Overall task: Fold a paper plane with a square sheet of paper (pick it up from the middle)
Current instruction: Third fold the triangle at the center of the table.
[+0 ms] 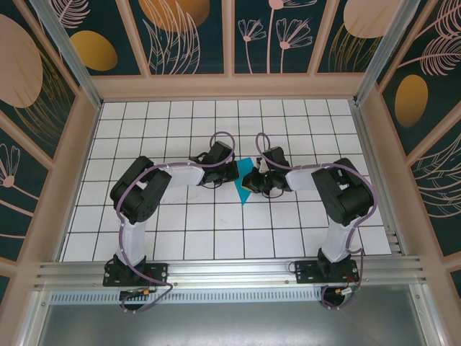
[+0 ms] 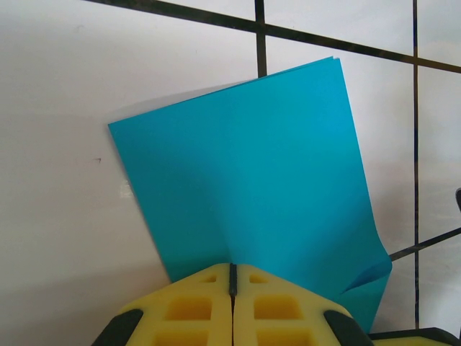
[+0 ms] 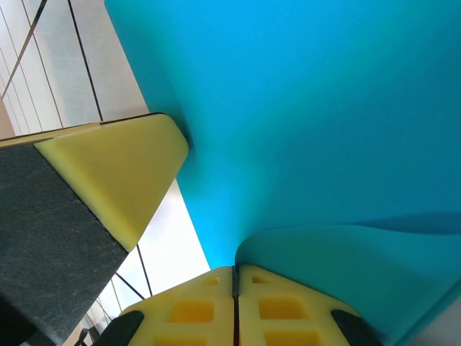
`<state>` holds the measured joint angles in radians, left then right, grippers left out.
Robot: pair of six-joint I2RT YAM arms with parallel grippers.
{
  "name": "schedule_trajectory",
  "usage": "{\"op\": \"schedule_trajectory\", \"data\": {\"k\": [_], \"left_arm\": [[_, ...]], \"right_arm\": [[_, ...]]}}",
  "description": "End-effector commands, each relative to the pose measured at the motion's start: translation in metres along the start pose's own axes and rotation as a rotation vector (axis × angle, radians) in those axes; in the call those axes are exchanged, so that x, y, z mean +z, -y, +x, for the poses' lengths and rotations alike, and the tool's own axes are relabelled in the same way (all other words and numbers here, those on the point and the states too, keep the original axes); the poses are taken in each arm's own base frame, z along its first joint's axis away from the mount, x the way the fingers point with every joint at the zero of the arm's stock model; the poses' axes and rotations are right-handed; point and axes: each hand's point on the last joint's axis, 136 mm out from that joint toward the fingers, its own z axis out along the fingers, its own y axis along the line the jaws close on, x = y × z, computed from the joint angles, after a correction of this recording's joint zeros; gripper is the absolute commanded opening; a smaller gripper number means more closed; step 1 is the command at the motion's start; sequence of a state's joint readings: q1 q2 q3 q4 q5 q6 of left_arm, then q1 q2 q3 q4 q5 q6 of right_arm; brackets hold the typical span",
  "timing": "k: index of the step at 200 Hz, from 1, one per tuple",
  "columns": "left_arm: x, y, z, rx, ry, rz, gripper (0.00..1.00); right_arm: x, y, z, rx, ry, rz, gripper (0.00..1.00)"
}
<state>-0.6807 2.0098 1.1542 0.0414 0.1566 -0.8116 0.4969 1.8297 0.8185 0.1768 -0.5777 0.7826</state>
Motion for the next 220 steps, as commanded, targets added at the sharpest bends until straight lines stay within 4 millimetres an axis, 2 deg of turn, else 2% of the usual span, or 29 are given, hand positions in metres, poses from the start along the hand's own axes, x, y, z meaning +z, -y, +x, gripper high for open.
{"op": "schedule_trajectory", "data": {"k": [1,39,108,170,220], "left_arm": [[0.012,-0.017,0.021,0.005,-0.08,-0.043,0.07],[0.012,-0.017,0.021,0.003,-0.08,-0.044,0.07],[0.009,-0.012,0.017,0.007,-0.069,-0.034,0.07],[0.01,-0.016,0.02,0.004,-0.076,-0.045,0.07],[0.011,-0.015,0.019,0.002,-0.074,-0.041,0.07]], "right_arm": [[0.002,-0.004,-0.007,-0.021,0.001,-0.011,0.09],[0.004,-0.003,-0.009,-0.021,0.005,0.005,0.09],[0.007,0.014,-0.002,-0.012,-0.012,0.063,0.11],[-0.005,0.001,0.003,-0.05,-0.018,0.033,0.13],[-0.005,0.005,0.009,-0.049,-0.032,0.042,0.14]]}}
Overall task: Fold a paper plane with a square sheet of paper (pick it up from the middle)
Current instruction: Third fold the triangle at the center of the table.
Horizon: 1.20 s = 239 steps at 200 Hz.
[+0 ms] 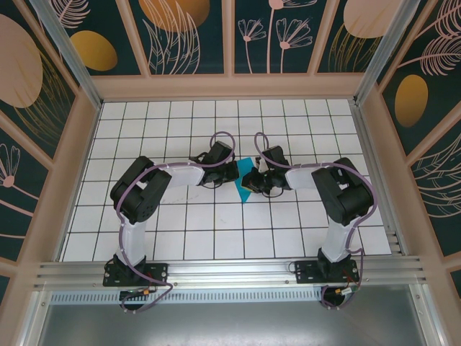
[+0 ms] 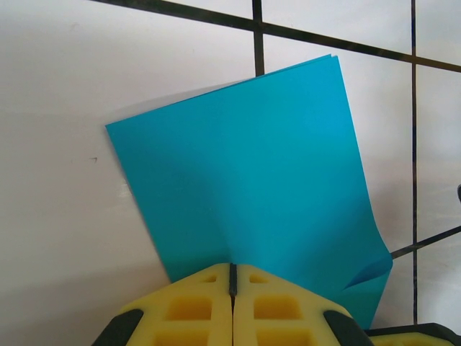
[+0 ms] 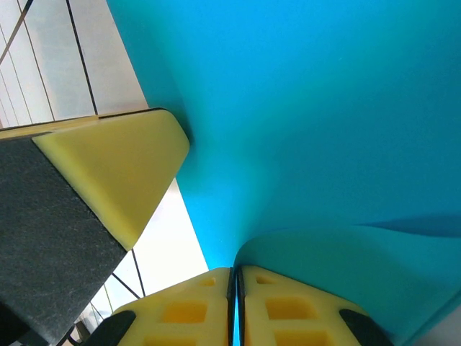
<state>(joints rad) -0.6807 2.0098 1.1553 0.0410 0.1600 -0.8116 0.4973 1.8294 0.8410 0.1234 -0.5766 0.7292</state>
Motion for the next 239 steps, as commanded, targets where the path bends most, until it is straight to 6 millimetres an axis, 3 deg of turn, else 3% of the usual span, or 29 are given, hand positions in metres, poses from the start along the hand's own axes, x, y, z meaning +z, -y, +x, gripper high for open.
{"op": "schedule_trajectory", "data": {"k": [1,71,141,170,201,239], "left_arm": [[0.011,-0.016,0.019,0.002,-0.072,-0.044,0.07],[0.01,-0.017,0.021,0.002,-0.079,-0.046,0.07],[0.006,-0.013,0.016,0.006,-0.067,-0.046,0.08],[-0.009,-0.01,-0.001,-0.014,-0.014,-0.047,0.09],[-0.03,-0.022,-0.022,-0.071,0.043,-0.041,0.12],[-0.043,-0.024,-0.026,-0.085,0.049,-0.002,0.14]], "right_arm": [[-0.003,0.005,0.008,-0.013,-0.015,0.022,0.14],[0.004,0.001,0.001,-0.009,-0.012,0.006,0.14],[0.009,0.018,0.011,0.007,-0.041,0.053,0.19],[0.01,0.024,0.014,0.01,-0.047,0.068,0.3],[0.009,0.025,0.015,0.008,-0.048,0.069,0.32],[0.009,0.025,0.014,0.006,-0.045,0.067,0.34]]}}
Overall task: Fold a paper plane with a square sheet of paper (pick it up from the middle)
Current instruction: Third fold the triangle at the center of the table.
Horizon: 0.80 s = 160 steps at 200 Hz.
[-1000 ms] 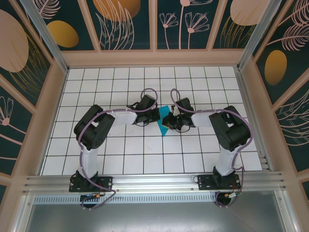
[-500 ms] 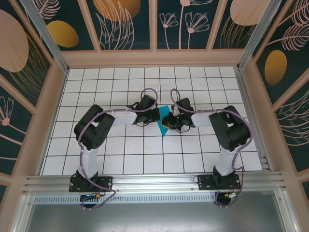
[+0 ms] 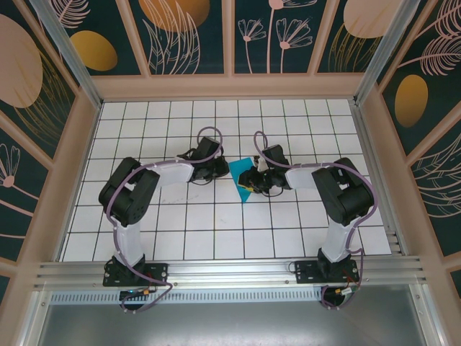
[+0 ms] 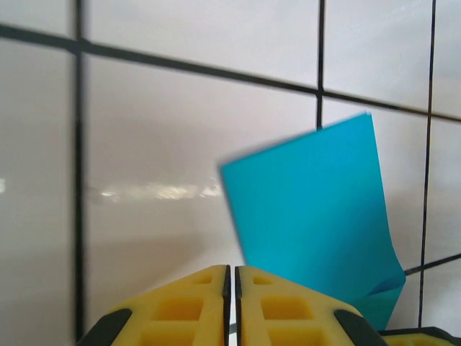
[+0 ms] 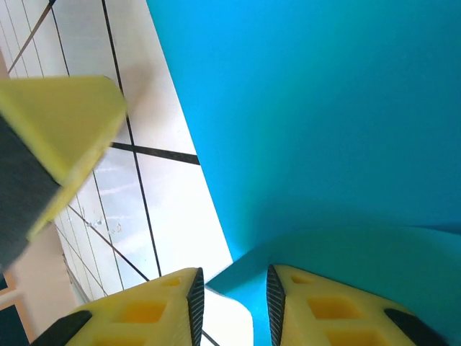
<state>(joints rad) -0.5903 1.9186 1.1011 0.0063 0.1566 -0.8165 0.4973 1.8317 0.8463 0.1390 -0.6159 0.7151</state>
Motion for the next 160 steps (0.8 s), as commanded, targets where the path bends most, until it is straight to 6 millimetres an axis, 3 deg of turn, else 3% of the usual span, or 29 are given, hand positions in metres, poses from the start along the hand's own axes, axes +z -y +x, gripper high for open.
{"op": "schedule_trajectory", "data": {"k": [1,52,115,160], "left_arm": [[-0.013,0.004,0.001,-0.011,-0.006,0.03,0.14],[-0.018,0.02,0.007,-0.017,-0.029,0.127,0.15],[-0.02,0.037,0.022,-0.027,-0.084,0.245,0.09],[-0.016,0.051,0.041,0.0,-0.138,0.288,0.06]], "right_arm": [[0.008,0.033,0.014,0.03,-0.028,0.104,0.34],[0.007,0.035,0.015,0.031,-0.027,0.108,0.37],[0.007,0.04,0.017,0.041,-0.029,0.121,0.08],[0.008,0.042,0.018,0.038,-0.033,0.127,0.0]]}}
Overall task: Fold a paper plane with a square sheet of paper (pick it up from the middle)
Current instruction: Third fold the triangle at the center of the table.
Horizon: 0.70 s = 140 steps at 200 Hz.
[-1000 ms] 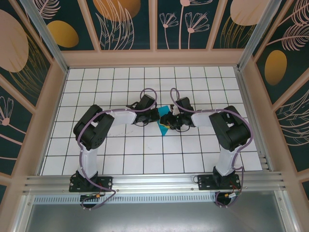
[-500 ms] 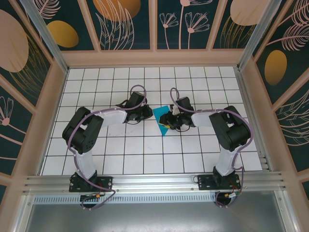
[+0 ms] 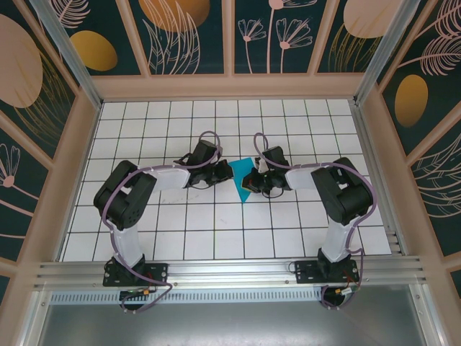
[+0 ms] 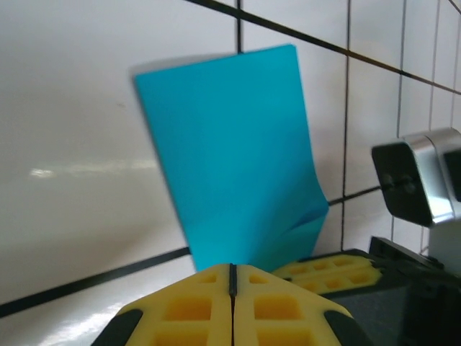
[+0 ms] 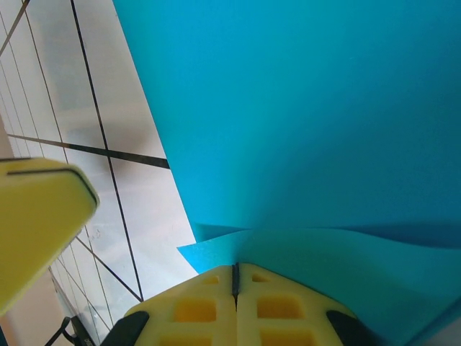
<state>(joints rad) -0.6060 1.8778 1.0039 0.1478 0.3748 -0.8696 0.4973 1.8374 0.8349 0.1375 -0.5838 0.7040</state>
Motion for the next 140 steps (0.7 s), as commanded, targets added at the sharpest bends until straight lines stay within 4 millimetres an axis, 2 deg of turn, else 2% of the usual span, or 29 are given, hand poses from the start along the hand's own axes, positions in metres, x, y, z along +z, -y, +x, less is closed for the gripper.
{"op": "schedule_trajectory", "data": {"k": [1,67,107,140], "left_arm": [[-0.001,0.021,0.009,0.021,-0.024,0.076,0.06],[0.015,0.014,0.025,0.02,-0.077,0.052,0.02],[0.021,-0.003,0.031,0.015,-0.088,-0.037,0.0],[0.024,-0.006,0.034,0.017,-0.094,-0.044,0.0]], "right_arm": [[0.007,0.032,0.018,0.038,-0.048,0.095,0.0],[0.007,0.032,0.018,0.037,-0.05,0.097,0.0],[0.007,0.032,0.017,0.04,-0.047,0.096,0.0],[0.007,0.033,0.017,0.041,-0.047,0.097,0.0]]}}
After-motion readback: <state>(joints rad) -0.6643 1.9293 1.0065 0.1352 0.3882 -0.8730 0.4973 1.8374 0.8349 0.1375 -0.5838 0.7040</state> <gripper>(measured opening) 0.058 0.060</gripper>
